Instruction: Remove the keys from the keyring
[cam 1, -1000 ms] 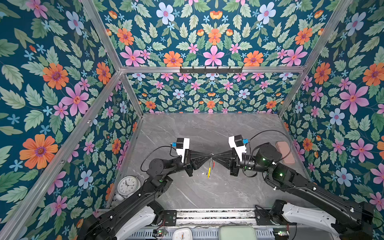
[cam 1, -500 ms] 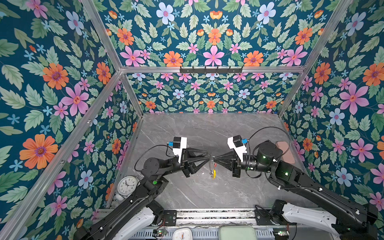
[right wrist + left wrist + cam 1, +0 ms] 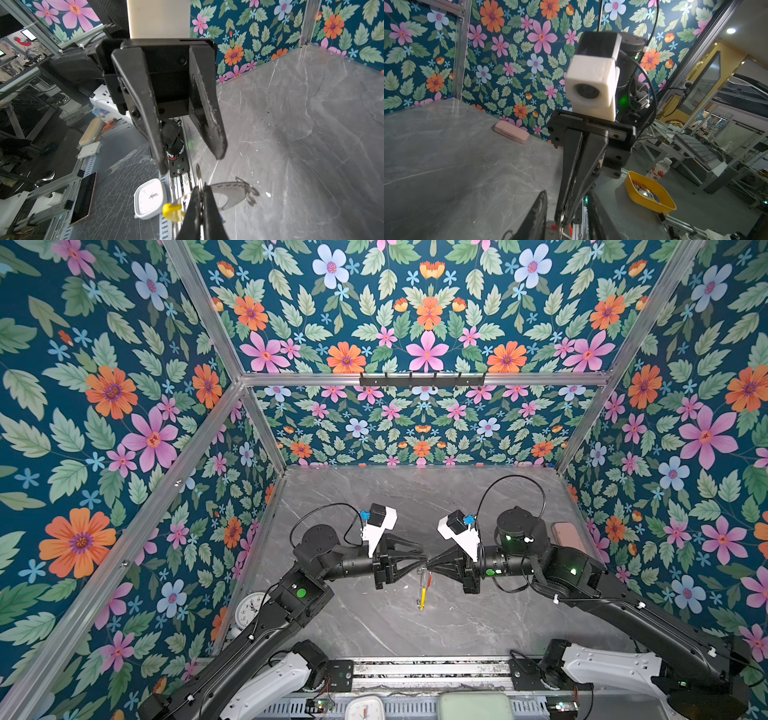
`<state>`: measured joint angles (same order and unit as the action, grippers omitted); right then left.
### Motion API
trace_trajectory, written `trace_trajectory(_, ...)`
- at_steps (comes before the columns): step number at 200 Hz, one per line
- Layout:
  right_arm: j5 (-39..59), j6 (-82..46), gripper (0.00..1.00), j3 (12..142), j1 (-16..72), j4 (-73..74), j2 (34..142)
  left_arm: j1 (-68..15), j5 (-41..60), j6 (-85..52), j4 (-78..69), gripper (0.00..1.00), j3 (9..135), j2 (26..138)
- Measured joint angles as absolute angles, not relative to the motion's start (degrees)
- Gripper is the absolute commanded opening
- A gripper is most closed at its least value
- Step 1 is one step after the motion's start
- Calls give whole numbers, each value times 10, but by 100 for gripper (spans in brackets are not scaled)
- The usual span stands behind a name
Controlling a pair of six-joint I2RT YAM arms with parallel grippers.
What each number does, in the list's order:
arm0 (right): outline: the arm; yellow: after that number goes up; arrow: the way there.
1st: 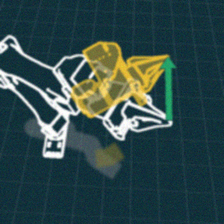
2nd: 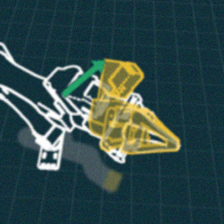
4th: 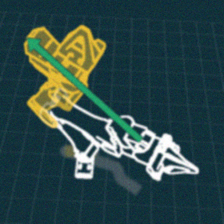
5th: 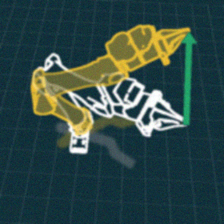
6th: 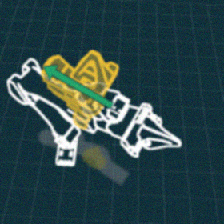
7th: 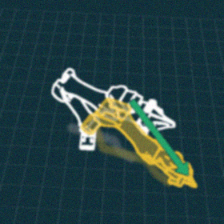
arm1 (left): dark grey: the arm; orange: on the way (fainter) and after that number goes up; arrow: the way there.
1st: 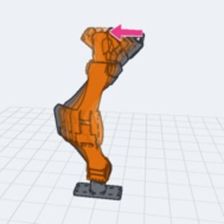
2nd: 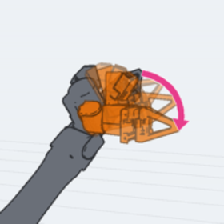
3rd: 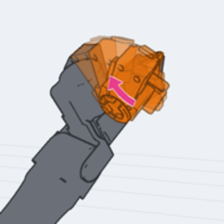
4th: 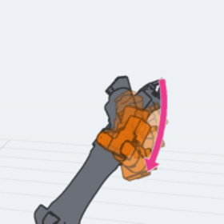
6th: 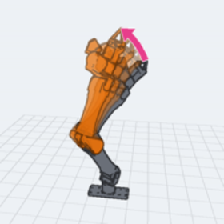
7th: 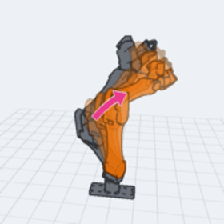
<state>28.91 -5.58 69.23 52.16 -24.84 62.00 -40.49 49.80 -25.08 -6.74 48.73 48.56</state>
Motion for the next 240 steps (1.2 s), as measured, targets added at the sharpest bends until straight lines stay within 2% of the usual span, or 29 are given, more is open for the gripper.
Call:
trace_trajectory(90,272,-41,0,715,521,-276,636,-404,526,-220,-2,16,504,510)
trace_trajectory(145,270,-39,0,718,522,-287,642,-404,528,-208,-5,0,501,509)
trace_trajectory(181,272,-40,0,718,522,-285,643,-404,525,-212,-39,0,479,497)
trace_trajectory(209,267,-43,35,710,522,-271,637,-404,524,-226,-77,0,460,488)
trace_trajectory(224,262,-43,42,696,521,-255,623,-404,523,-228,-98,0,450,480)
trace_trajectory(240,261,-43,44,671,522,-225,599,-405,521,-239,-120,0,437,473)
